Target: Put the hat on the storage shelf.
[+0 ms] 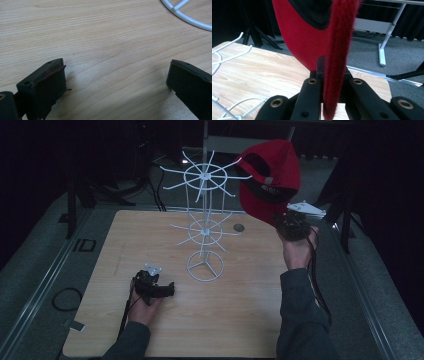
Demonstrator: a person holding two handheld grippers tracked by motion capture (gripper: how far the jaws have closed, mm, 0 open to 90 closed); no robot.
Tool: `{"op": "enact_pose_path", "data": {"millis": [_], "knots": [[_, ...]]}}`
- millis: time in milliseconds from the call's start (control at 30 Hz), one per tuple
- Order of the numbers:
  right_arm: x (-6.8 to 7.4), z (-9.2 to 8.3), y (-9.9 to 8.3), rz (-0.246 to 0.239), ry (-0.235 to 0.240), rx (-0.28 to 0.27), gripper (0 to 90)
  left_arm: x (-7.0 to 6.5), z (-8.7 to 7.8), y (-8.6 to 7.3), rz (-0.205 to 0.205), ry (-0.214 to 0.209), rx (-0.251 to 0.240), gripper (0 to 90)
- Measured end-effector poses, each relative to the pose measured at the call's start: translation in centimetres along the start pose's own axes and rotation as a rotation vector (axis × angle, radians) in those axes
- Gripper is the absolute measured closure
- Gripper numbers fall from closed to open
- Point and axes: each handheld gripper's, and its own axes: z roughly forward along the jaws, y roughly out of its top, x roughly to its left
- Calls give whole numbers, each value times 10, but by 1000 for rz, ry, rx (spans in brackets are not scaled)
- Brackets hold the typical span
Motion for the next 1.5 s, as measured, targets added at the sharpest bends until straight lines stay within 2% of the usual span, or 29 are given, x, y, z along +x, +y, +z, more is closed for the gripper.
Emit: {"op": "enact_pose_path", "data": {"millis": [667,1033,1500], "knots": [[3,-3,13,5,-1,-19,860,0,0,0,2,-2,1,27],[2,-6,19,29,5,-30,860,0,0,0,3,-2,2,27],[10,-9,26,10,11,-43,860,0,0,0,3,-2,2,27]]}}
